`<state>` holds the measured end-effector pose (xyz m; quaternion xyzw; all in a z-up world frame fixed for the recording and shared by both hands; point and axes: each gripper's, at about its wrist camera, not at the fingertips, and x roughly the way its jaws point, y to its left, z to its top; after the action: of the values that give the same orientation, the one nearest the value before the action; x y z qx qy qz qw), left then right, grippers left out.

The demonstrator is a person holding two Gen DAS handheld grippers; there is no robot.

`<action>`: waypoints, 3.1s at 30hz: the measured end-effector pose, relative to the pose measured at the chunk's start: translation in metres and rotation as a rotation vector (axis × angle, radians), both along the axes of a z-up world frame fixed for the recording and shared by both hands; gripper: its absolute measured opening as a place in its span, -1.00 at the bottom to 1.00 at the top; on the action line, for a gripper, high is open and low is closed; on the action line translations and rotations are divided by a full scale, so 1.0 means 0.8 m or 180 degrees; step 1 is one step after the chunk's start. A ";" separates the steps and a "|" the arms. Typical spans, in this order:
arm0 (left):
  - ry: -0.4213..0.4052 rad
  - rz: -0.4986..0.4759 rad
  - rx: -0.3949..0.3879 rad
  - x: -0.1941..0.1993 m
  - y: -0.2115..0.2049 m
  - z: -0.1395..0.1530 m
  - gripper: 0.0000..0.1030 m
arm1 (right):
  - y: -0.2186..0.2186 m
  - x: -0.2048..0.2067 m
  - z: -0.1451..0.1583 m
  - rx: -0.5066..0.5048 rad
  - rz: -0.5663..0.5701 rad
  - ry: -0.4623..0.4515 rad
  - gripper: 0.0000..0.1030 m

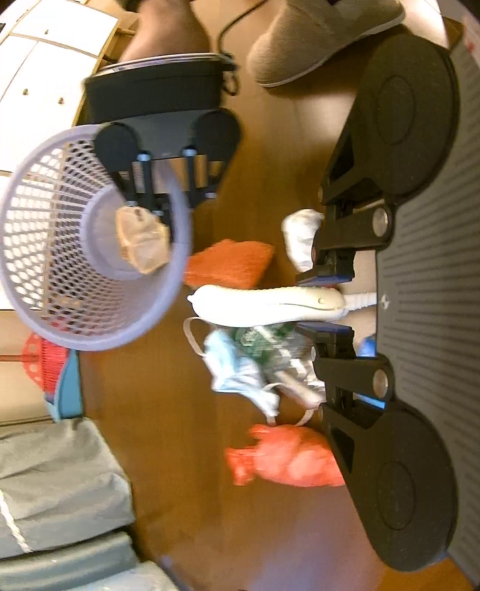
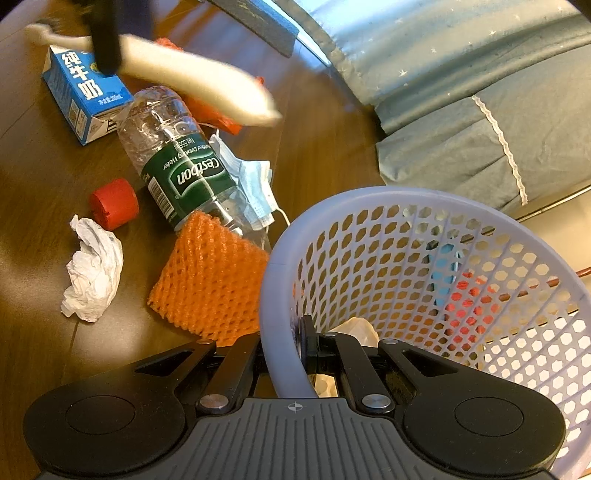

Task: Collect trash
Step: 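Carry the tissue strip with the left tool and release it into the wastebasket, then lower the left tool to the blue-and-white milk carton and grasp it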

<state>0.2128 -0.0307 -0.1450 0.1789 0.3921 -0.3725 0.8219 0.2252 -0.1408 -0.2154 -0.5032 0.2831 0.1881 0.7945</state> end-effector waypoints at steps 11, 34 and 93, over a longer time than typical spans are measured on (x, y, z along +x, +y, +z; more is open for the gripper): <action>-0.0307 -0.0186 -0.0222 0.051 -0.048 0.049 -0.69 | 0.000 0.000 0.001 0.0008 0.0000 -0.0004 -1.00; -0.0378 -0.0279 -0.0761 0.124 -0.155 0.088 -0.42 | -0.002 0.003 0.002 0.0091 -0.0044 -0.0006 -1.00; 0.0007 -0.0096 0.0759 0.022 0.121 -0.099 0.31 | -0.006 0.000 -0.004 0.0072 -0.0055 0.0006 -0.98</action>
<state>0.2306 0.0657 -0.2244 0.2809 0.4317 -0.3358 0.7887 0.2252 -0.1459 -0.2185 -0.4915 0.2861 0.1850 0.8014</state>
